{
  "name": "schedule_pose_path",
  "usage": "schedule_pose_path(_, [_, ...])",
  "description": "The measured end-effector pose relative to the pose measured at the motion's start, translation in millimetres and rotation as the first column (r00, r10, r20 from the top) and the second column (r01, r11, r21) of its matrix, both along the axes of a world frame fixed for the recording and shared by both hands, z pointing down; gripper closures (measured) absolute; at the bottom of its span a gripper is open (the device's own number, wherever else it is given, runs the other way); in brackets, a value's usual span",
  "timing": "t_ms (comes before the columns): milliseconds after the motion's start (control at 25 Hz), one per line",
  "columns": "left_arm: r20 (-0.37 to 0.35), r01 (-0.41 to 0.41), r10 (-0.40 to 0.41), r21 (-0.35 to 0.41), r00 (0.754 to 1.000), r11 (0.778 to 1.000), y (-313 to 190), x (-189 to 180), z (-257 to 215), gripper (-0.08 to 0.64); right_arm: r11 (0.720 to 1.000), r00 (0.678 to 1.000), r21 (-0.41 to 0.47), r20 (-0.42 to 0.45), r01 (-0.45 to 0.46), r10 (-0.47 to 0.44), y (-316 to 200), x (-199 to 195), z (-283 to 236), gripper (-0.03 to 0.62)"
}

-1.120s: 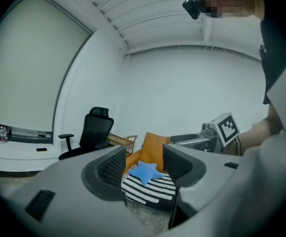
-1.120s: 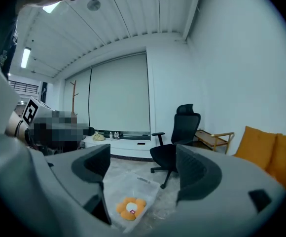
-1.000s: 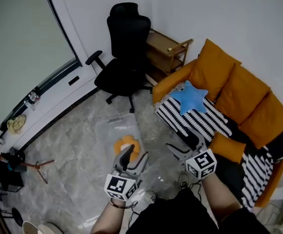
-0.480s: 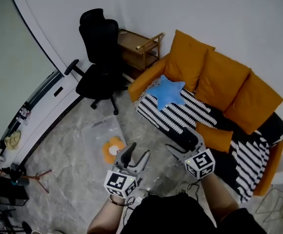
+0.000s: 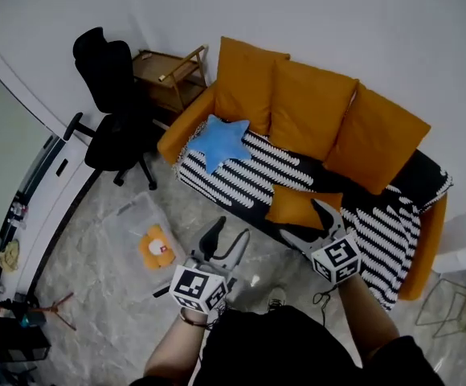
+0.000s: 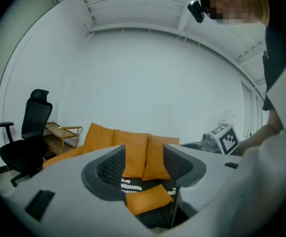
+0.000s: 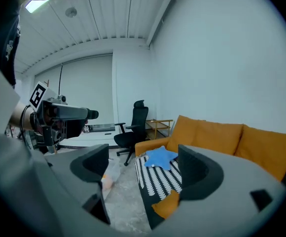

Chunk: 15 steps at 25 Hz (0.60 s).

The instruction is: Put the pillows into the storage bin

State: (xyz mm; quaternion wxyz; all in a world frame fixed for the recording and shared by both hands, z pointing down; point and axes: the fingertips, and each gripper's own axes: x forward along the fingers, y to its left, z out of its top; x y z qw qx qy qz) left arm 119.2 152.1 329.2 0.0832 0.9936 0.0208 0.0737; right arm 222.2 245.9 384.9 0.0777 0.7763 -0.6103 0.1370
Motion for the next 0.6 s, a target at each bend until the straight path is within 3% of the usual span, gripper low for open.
schedule_pose_path(280, [0.008, -0.131, 0.132, -0.017, 0.991, 0.991, 50, 49, 7, 0.334, 0.991, 0.991, -0.018, 0.024, -0.133, 0.133, 64, 36, 9, 0.135])
schedule_pose_path(600, [0.014, -0.262, 0.263, -0.062, 0.965, 0.963, 62, 96, 25, 0.334, 0.959, 0.960, -0.070, 0.047, -0.274, 0.277, 94, 64, 27, 0.133])
